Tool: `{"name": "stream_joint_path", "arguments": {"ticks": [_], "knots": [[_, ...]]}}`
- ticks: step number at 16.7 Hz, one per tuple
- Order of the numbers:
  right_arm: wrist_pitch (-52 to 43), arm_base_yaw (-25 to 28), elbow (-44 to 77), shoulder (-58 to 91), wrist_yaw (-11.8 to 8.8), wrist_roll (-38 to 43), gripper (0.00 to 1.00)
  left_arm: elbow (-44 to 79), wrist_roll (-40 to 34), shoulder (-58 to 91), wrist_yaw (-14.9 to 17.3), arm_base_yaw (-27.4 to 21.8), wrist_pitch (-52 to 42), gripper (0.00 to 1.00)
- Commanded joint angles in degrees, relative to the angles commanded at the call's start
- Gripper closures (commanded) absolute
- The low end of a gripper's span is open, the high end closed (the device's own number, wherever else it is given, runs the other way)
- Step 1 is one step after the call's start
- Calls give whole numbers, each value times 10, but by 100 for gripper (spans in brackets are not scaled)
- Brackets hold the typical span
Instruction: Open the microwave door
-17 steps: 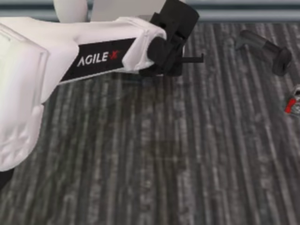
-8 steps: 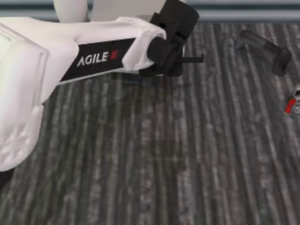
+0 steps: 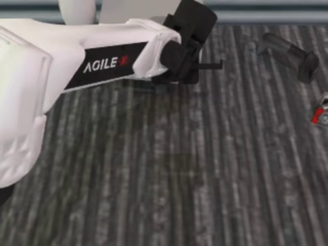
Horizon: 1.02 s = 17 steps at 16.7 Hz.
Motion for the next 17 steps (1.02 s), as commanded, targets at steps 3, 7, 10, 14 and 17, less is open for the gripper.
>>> {"name": "stream_joint_path", "arguments": {"ticks": [3, 7, 10, 14, 17], "knots": [[0, 0, 0, 0, 0, 0, 0, -25, 18, -21, 11, 5, 20, 100], [0, 0, 0, 0, 0, 0, 0, -46, 34, -32, 19, 8, 32, 100], [0, 0, 0, 0, 0, 0, 0, -46, 34, -32, 19, 8, 32, 100], [0, 0, 0, 0, 0, 0, 0, -46, 34, -32, 19, 8, 32, 100], [0, 0, 0, 0, 0, 0, 0, -46, 34, -32, 19, 8, 32, 100]]}}
